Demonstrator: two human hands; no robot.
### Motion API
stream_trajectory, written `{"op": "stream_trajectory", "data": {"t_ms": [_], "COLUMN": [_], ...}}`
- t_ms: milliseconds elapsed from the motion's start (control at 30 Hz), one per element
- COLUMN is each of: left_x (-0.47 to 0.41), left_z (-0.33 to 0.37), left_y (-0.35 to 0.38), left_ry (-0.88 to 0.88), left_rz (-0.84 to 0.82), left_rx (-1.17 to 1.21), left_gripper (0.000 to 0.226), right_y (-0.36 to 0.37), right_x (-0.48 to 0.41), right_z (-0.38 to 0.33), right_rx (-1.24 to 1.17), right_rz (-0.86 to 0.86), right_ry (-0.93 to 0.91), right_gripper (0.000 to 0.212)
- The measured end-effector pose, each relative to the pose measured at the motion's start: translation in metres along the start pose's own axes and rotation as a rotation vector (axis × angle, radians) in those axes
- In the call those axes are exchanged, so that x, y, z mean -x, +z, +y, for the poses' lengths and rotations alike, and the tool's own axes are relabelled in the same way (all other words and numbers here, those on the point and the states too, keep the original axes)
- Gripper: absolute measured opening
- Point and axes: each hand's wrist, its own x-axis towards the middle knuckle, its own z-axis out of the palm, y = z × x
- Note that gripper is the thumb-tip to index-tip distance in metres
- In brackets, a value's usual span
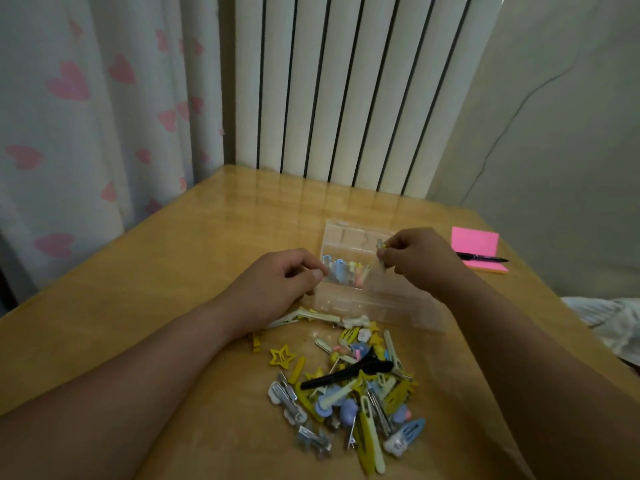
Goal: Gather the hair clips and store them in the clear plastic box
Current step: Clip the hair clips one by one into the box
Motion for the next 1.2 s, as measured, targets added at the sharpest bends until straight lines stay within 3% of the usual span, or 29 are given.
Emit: {"op": "stream_trajectory", "data": {"t_ms": [200,633,900,1067,1200], "left_x": [0.001,-0.001,0.0,0.001,0.001], "left_z": [0.003,-0.001,0.0,0.001,0.0], "left_y": [0.0,0.001,0.001,0.001,0.0], "left_ry": [-0.002,0.013,0.004,0.006,0.008], "left_rz": [0.0,-0.003,0.004,0.0,0.021], "left_rx": [0.004,0.011,0.005,-0.021,0.016], "left_gripper": [0.013,0.012,0.012,0.013,0.02], "right_y": [0.007,0.019,0.013,0.016,0.016], "right_x": [-0.013,-0.015,0.019,0.048,0.066], "right_z": [-0.011,-0.002,-0.002,-0.005,-0.014], "right_rx": [0.085,0.083,-0.087,-0.139,-0.083], "right_rz": [-0.165,-0.093,0.251,0.252,0.157], "right_ry": [0.104,0.067,-0.163,-0.271,-0.401], "right_gripper": [0.018,0.021,0.011,0.006,0.005]}}
